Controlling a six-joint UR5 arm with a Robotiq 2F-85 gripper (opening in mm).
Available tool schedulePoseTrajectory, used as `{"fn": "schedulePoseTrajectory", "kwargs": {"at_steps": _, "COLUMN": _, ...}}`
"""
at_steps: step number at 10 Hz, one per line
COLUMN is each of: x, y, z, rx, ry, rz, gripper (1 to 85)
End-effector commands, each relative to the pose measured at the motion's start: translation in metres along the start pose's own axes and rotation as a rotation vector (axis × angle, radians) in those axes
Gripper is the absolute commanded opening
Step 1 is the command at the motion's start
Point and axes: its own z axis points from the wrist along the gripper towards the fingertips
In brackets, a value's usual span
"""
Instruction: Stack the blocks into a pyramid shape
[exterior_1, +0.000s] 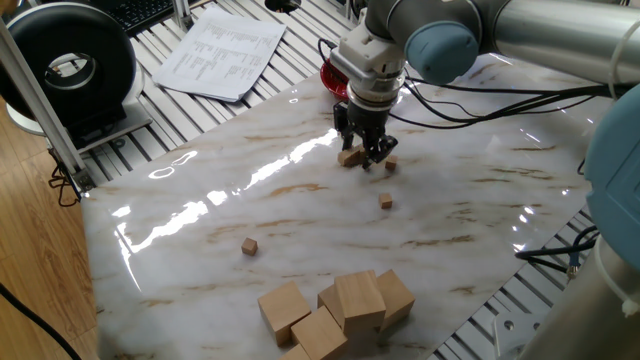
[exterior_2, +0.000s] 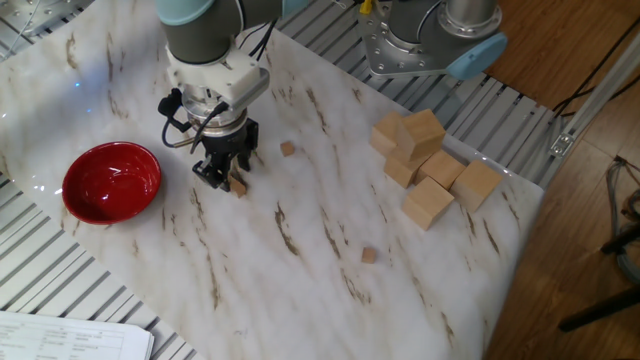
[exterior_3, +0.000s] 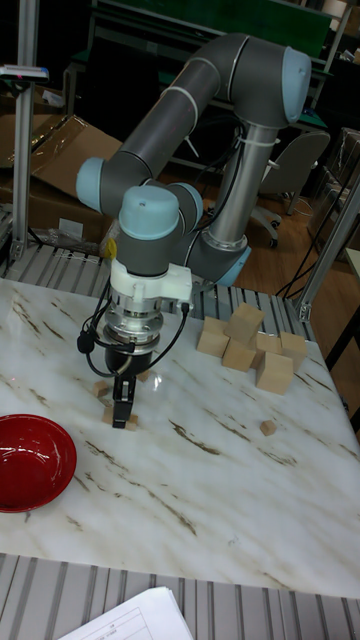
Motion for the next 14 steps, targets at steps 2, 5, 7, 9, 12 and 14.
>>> {"fn": "schedulePoseTrajectory", "kwargs": {"at_steps": 2, "x": 0.0070, "y": 0.0006, "z": -0.0016, "rx": 0.003, "ry": 0.007, "rz": -0.006, "gripper": 52.0}}
{"fn": "schedulePoseTrajectory", "kwargs": {"at_steps": 5, "x": 0.0084, "y": 0.0002, "z": -0.0014, "rx": 0.004, "ry": 0.012, "rz": -0.006, "gripper": 51.7}}
{"fn": "schedulePoseTrajectory", "kwargs": {"at_steps": 7, "x": 0.0061, "y": -0.0013, "z": -0.0011, "rx": 0.010, "ry": 0.003, "rz": 0.003, "gripper": 48.7}}
{"fn": "schedulePoseTrajectory", "kwargs": {"at_steps": 9, "x": 0.0045, "y": -0.0027, "z": -0.0011, "rx": 0.015, "ry": -0.004, "rz": 0.016, "gripper": 42.7}}
{"fn": "schedulePoseTrajectory", "kwargs": {"at_steps": 12, "x": -0.0003, "y": -0.0054, "z": -0.0013, "rx": 0.020, "ry": -0.016, "rz": 0.027, "gripper": 38.7}}
{"fn": "schedulePoseTrajectory", "kwargs": {"at_steps": 14, "x": -0.0012, "y": -0.0065, "z": -0.0019, "rx": 0.023, "ry": -0.017, "rz": 0.028, "gripper": 38.0}}
